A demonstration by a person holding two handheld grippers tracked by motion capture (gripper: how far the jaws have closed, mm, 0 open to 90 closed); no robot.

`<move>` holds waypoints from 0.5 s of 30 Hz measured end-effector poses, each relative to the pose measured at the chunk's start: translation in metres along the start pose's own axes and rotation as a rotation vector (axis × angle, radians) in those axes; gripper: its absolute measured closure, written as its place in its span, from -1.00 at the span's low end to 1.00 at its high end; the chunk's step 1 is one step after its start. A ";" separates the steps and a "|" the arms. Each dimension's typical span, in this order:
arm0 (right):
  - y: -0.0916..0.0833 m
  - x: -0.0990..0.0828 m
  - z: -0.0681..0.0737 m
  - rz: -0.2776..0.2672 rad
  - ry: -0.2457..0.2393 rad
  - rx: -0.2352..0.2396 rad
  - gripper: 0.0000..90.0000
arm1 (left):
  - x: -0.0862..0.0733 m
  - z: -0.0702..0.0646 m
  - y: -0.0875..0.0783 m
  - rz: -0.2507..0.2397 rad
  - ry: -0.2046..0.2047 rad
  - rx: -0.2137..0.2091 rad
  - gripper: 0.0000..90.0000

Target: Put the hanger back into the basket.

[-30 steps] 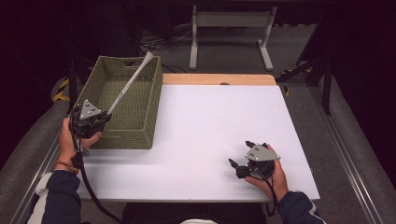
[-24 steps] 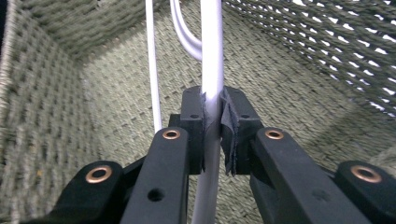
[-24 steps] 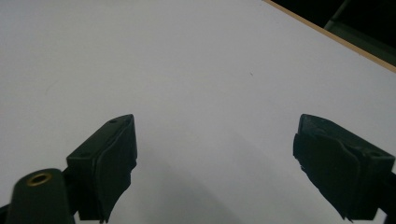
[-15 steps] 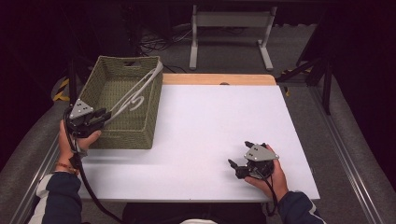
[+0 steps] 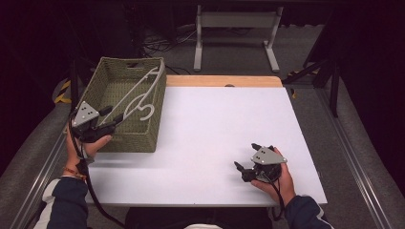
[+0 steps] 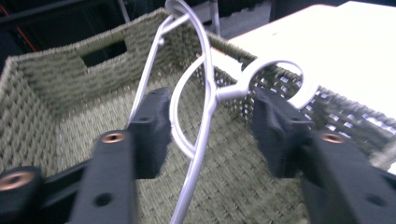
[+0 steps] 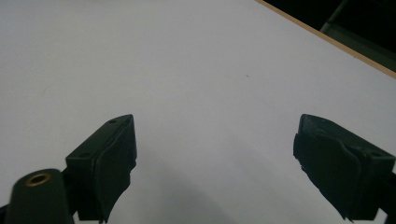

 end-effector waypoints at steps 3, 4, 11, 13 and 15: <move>-0.001 0.001 -0.002 -0.008 0.007 -0.008 -0.70 | 0.006 -0.009 -0.002 -0.033 0.024 -0.004 -0.20; -0.002 0.002 -0.002 -0.013 0.010 -0.011 -0.70 | 0.008 -0.011 -0.002 -0.041 0.025 -0.006 -0.27; -0.008 0.008 -0.005 -0.048 0.014 -0.030 -0.71 | 0.015 -0.026 -0.006 -0.094 0.031 -0.003 -0.61; -0.010 0.010 -0.006 -0.060 0.018 -0.036 -0.71 | 0.017 -0.031 -0.007 -0.113 0.033 -0.007 -0.68; -0.012 0.011 -0.007 -0.069 0.021 -0.045 -0.71 | 0.017 -0.032 -0.007 -0.116 0.033 -0.009 -0.73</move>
Point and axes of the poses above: each handheld gripper's, and its own axes: y roughly forward along the jaws, x roughly out of its top, z roughly to its left, the point moved 7 cm from there along y, roughly forward along the jaws, and after that the axes turned 2 degrees about x, right-handed, at the moved point
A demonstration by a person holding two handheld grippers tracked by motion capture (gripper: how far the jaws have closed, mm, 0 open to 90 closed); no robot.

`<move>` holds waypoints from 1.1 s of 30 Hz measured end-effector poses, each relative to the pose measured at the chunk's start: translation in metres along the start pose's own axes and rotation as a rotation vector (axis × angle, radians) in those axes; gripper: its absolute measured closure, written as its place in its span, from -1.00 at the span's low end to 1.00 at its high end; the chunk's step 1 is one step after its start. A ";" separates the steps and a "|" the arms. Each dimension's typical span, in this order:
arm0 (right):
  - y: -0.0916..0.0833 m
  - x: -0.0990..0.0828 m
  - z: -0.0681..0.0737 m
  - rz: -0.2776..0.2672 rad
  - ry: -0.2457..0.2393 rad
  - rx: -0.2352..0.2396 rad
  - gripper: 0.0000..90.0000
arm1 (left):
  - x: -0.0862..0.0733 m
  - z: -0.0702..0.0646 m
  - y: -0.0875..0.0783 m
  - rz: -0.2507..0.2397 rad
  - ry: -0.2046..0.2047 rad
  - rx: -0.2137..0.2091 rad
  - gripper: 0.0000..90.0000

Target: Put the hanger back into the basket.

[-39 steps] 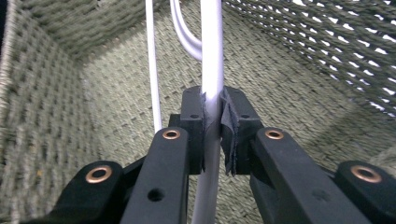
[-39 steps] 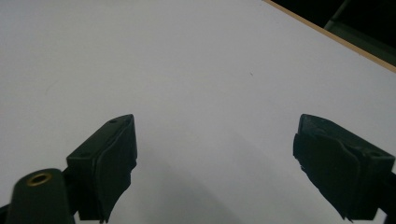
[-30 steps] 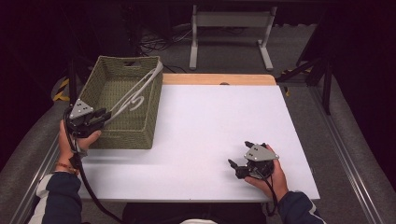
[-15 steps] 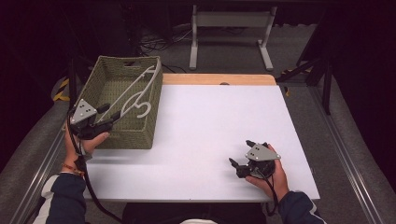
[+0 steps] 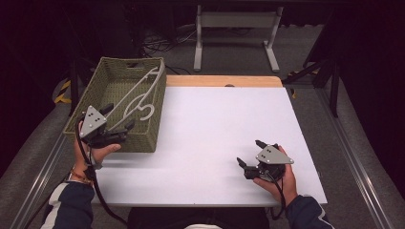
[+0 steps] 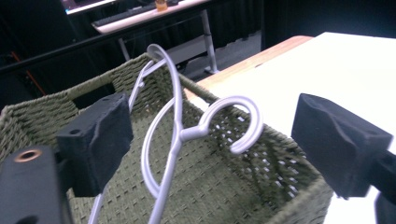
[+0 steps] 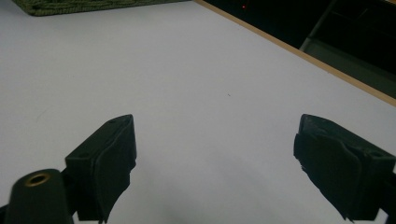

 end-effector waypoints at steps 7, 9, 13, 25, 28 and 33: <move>-0.003 0.002 -0.003 -0.016 0.006 -0.012 -0.71 | 0.007 -0.022 -0.005 -0.031 0.030 -0.047 -0.82; -0.003 0.003 -0.003 -0.017 0.006 -0.013 -0.71 | 0.008 -0.027 -0.006 -0.040 0.030 -0.059 -0.83; -0.002 0.003 -0.003 -0.020 0.004 -0.012 -0.71 | 0.008 -0.040 -0.008 -0.049 0.038 -0.091 -0.84; -0.004 0.004 -0.002 -0.028 -0.009 -0.016 -0.71 | 0.014 -0.087 -0.018 -0.121 0.085 -0.193 -0.84; -0.004 0.004 -0.002 -0.030 -0.010 -0.015 -0.71 | 0.014 -0.098 -0.019 -0.124 0.091 -0.225 -0.84; -0.006 0.003 -0.002 -0.037 -0.004 -0.014 -0.71 | 0.005 -0.114 -0.015 -0.094 0.117 -0.251 -0.84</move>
Point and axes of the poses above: each handheld gripper's, and its own axes: y roughly forward along the jaws, x roughly out of its top, z roughly to its left, the point moved 7 cm from there along y, roughly forward along the jaws, and after that the axes turned 2 degrees about x, right-handed, at the moved point
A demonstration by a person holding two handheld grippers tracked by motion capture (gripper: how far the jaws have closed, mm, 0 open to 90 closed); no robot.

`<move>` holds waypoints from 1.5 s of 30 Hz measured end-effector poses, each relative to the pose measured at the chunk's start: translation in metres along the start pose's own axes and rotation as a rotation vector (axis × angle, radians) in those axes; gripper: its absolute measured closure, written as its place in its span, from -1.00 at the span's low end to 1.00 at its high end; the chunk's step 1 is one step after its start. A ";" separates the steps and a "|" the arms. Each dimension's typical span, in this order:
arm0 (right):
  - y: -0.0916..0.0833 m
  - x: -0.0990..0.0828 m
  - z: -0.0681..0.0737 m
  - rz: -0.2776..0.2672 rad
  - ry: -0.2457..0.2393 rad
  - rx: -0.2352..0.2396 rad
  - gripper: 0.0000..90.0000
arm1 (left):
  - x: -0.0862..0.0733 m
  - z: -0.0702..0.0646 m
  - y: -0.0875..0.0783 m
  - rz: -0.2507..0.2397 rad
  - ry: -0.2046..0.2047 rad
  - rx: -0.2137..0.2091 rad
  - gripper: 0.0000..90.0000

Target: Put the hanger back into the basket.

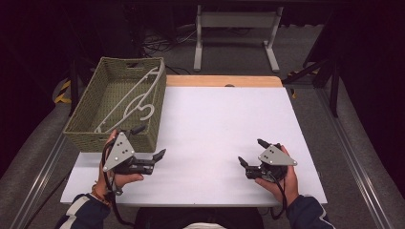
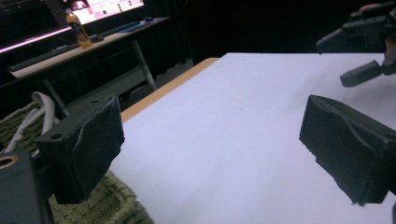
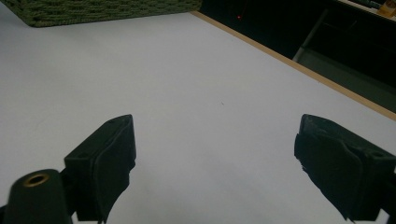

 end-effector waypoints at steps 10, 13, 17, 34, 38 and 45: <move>-0.004 -0.001 0.005 -0.014 -0.012 0.005 -0.73 | -0.037 -0.019 0.010 0.084 -0.002 -0.008 -0.86; -0.005 -0.002 0.008 -0.013 -0.018 0.010 -0.76 | -0.051 -0.020 0.009 0.126 -0.022 -0.005 -0.87; -0.004 -0.001 0.011 -0.015 -0.027 0.020 -0.77 | -0.061 -0.019 0.004 0.147 -0.031 0.004 -0.89; -0.006 0.002 0.017 -0.019 -0.058 0.006 -0.78 | -0.073 -0.017 -0.003 0.153 -0.092 -0.021 -0.92; -0.006 0.002 0.015 -0.019 -0.058 0.002 -0.78 | -0.073 -0.016 -0.002 0.155 -0.089 -0.017 -0.92; -0.007 0.001 0.013 -0.014 -0.068 -0.008 -0.78 | -0.073 -0.018 -0.001 0.161 -0.085 -0.027 -0.88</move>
Point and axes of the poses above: each handheld gripper's, and its own axes: y roughly forward along the jaws, x roughly out of its top, z roughly to its left, the point moved 7 cm from there along y, roughly forward along the jaws, and after that the axes turned 2 degrees about x, right-handed, at the moved point
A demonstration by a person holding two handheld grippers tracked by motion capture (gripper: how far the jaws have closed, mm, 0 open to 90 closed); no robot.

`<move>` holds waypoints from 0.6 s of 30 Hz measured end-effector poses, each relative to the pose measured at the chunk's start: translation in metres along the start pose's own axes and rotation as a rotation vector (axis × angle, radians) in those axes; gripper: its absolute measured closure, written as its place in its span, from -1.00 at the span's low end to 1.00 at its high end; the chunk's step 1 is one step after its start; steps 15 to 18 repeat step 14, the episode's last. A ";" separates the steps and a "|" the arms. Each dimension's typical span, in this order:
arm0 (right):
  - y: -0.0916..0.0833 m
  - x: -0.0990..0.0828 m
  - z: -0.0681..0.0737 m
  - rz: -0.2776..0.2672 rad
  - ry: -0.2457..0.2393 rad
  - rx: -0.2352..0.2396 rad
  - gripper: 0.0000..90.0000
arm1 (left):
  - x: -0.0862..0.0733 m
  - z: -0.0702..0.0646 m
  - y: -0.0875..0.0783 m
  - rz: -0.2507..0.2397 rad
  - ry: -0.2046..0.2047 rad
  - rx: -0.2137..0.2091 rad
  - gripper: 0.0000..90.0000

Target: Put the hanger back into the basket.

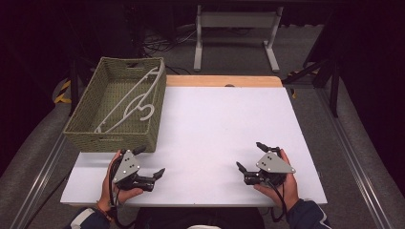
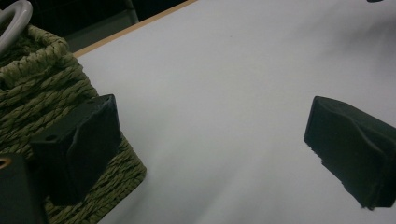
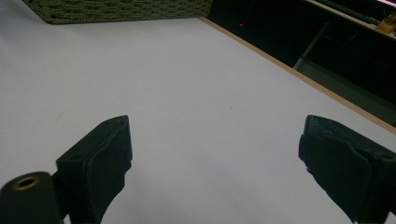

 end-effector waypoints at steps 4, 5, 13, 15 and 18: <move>-0.002 0.001 -0.004 -0.006 0.000 -0.016 -0.77 | 0.001 0.000 0.001 -0.005 -0.004 -0.001 -0.89; -0.002 0.000 -0.006 -0.005 0.010 -0.019 -0.77 | 0.000 0.000 0.002 -0.001 -0.006 -0.005 -0.89; 0.000 -0.004 -0.007 0.004 0.020 -0.006 -0.77 | 0.001 -0.002 0.006 0.007 -0.001 0.002 -0.90; -0.001 -0.004 -0.008 0.002 0.024 -0.004 -0.78 | 0.001 -0.002 0.006 0.007 -0.001 0.002 -0.90; -0.001 -0.004 -0.008 0.002 0.024 -0.004 -0.78 | 0.001 -0.002 0.006 0.007 -0.001 0.002 -0.90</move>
Point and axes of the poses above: each handheld gripper's, and its own axes: y roughly forward along the jaws, x roughly out of its top, z roughly to its left, the point moved 7 cm from there along y, roughly forward along the jaws, and after that the axes turned 2 degrees about x, right-handed, at the moved point
